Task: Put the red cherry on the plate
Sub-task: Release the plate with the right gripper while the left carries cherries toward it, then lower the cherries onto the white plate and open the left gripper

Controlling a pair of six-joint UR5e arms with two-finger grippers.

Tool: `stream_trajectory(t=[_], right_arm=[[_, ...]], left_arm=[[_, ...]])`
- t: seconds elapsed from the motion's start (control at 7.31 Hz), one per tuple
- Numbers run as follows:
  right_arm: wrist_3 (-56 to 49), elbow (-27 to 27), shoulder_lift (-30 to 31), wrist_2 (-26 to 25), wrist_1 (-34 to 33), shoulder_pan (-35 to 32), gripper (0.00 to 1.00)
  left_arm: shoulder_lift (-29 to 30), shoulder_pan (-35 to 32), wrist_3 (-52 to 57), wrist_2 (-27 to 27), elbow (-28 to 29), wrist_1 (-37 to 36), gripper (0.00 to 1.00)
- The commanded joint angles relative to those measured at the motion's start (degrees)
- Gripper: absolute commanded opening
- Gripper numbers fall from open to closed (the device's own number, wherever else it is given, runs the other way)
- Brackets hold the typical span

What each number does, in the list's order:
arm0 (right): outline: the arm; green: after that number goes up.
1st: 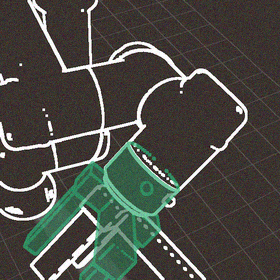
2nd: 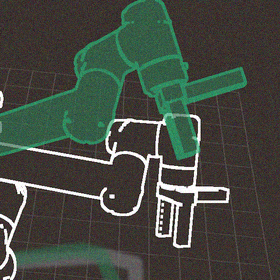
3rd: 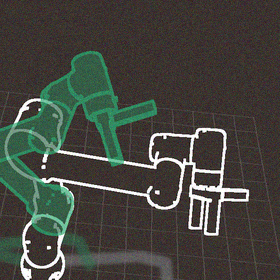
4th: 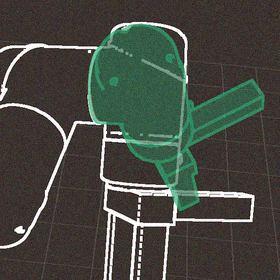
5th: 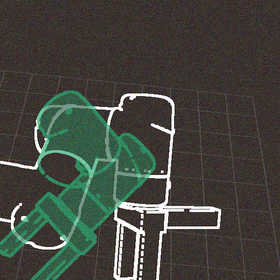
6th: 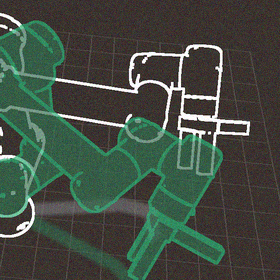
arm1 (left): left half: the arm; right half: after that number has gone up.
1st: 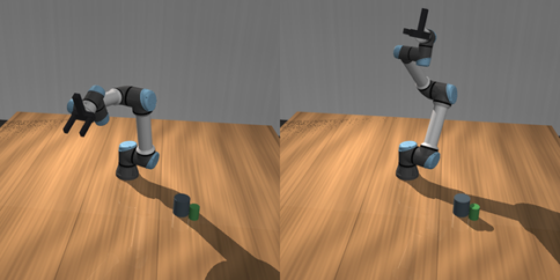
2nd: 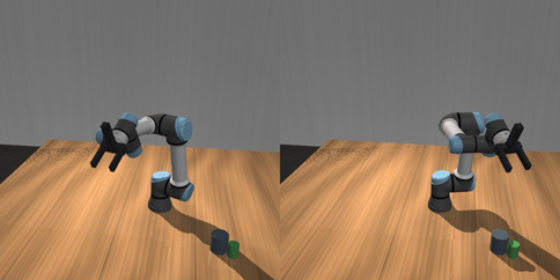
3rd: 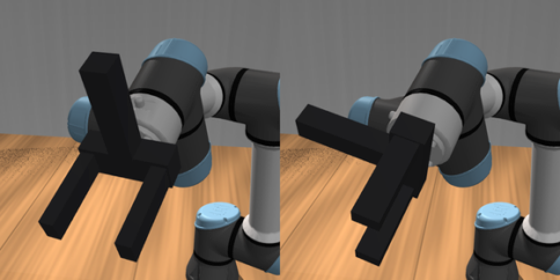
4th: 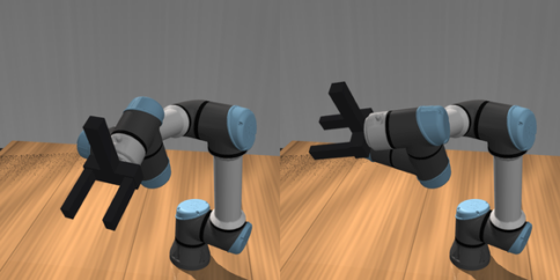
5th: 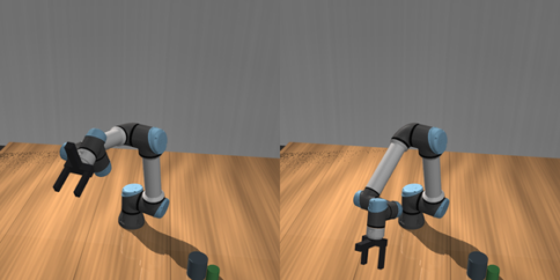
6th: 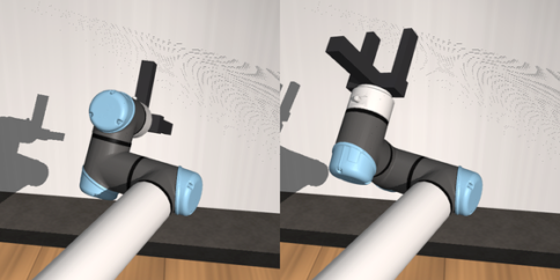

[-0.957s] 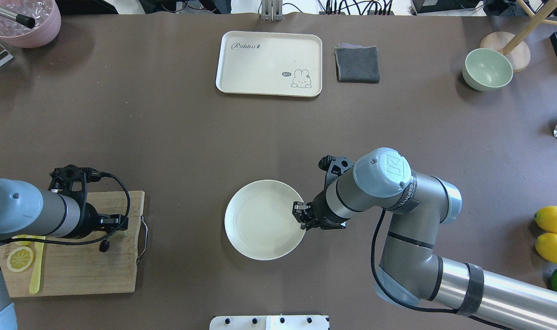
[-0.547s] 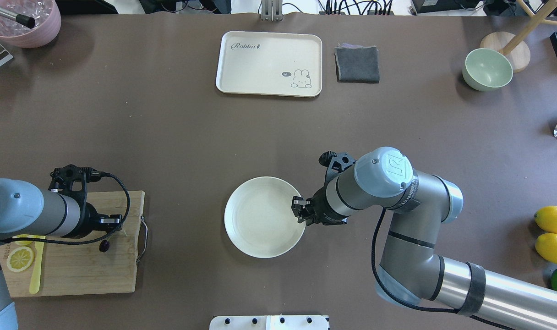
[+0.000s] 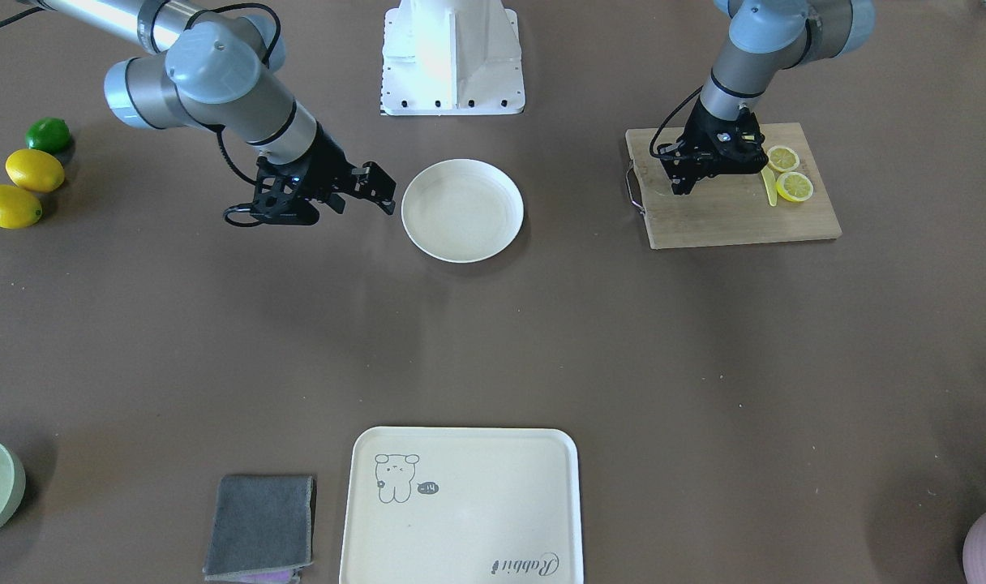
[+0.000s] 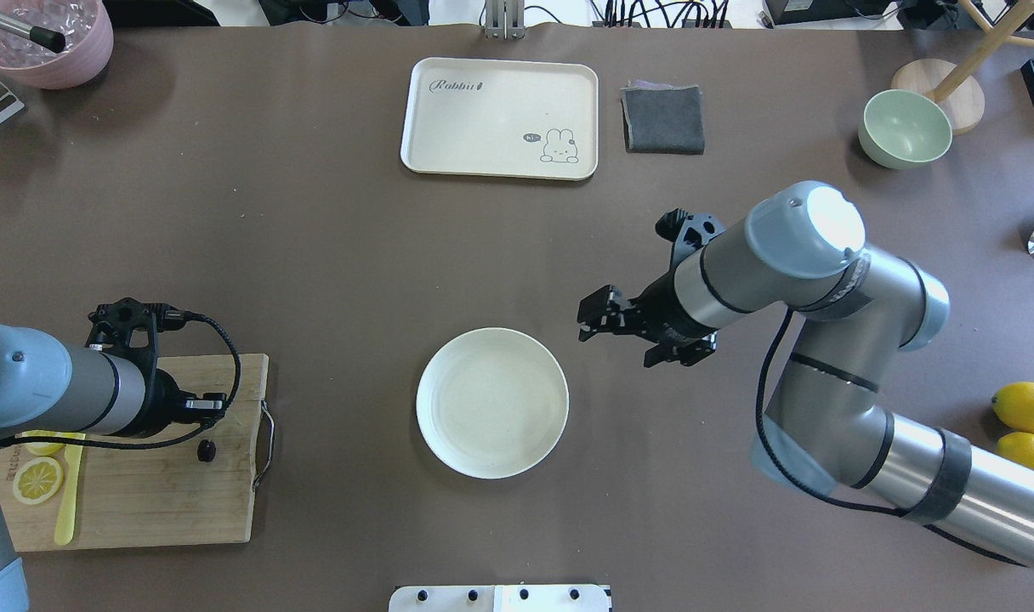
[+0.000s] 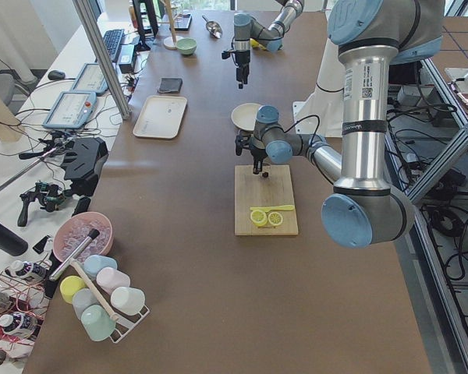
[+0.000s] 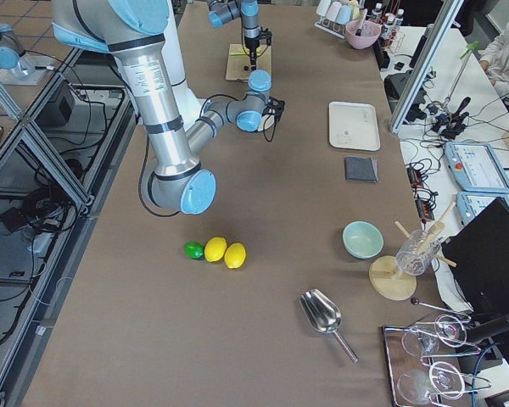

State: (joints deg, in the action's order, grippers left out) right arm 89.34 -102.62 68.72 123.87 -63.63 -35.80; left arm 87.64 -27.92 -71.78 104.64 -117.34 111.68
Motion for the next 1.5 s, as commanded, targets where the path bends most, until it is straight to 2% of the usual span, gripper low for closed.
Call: stream_trajectory(t=[0.0, 0.14, 0.27, 0.41, 0.68, 0.96, 1.09, 1.23, 1.37], right_arm=[[-7.0, -0.7, 3.4, 7.0, -0.2, -9.2, 1.00], [-14.5, -0.6, 6.9, 9.4, -0.2, -13.5, 1.00], [-21.7, -0.7, 11.0, 9.5, -0.2, -16.1, 1.00], [-28.0, 0.0, 14.1, 9.5, -0.2, -17.4, 1.00], [-36.3, 0.0, 18.4, 10.6, -0.1, -21.1, 1.00], [-37.1, 0.2, 18.8, 10.6, -0.1, -21.7, 1.00], [-37.1, 0.1, 19.3, 10.6, 0.2, -21.8, 1.00], [-37.1, 0.0, 19.5, 10.6, 0.2, -22.0, 1.00], [-37.1, -0.1, 20.0, 10.6, 0.3, -22.4, 1.00]], left_arm=[[5.3, -0.1, -0.3, 1.5, -2.2, -2.1, 0.00], [16.0, 0.1, -2.3, 1.5, -0.2, -10.3, 0.00], [28.4, 0.7, -4.7, 1.4, 3.0, -20.9, 0.00], [33.9, 1.7, -7.1, 1.2, 6.6, -24.1, 0.00], [36.2, 2.3, -7.8, 0.9, 9.0, -23.8, 0.00], [40.7, 4.2, -11.3, -0.7, 13.2, -23.2, 0.00], [40.9, 6.1, -12.8, -2.8, 14.0, -20.4, 0.00], [40.9, 6.2, -13.9, -3.0, 14.1, -19.7, 0.94], [40.9, 6.2, -14.1, -3.0, 13.8, -19.7, 0.98]])
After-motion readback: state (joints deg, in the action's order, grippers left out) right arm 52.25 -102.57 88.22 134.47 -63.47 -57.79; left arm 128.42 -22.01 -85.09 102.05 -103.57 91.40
